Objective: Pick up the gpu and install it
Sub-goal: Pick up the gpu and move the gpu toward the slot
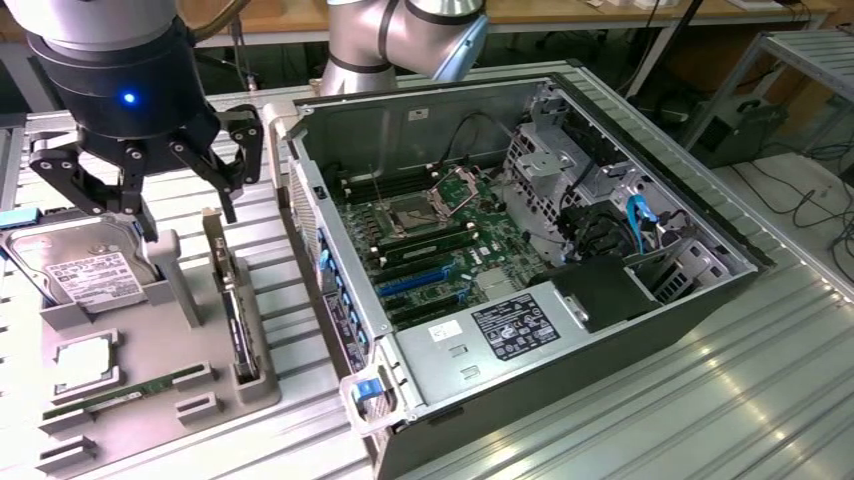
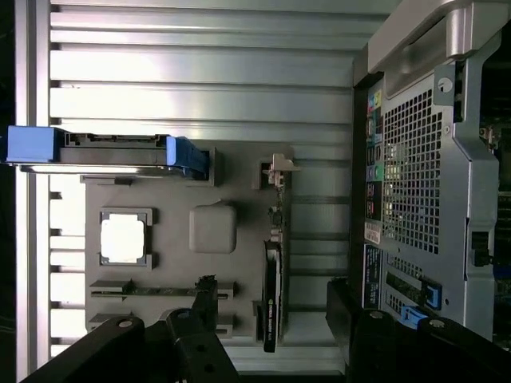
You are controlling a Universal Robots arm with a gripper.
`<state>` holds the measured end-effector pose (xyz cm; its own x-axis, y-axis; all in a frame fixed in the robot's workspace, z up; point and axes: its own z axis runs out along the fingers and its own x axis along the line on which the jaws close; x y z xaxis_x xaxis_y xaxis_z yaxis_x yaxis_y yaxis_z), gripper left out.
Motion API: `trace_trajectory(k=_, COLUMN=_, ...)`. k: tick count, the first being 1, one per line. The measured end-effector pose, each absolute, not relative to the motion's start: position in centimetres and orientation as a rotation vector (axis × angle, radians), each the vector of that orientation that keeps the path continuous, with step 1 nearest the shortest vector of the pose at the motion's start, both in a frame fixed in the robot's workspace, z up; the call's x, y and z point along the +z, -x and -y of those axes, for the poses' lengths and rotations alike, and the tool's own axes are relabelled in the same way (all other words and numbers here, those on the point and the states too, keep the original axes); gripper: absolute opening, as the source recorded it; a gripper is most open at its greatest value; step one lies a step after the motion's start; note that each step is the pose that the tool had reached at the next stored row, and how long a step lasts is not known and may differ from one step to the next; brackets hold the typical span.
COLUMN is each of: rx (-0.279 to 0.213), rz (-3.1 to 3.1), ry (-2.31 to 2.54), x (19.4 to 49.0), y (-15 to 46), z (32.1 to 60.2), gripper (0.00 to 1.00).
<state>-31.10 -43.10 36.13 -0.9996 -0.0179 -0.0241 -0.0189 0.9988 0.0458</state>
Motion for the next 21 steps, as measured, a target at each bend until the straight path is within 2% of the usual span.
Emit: trace_trajectory(k=21, rx=0.074, rz=-3.125, ry=0.029, x=34.6, y=31.0, z=43.8, gripper=0.66)
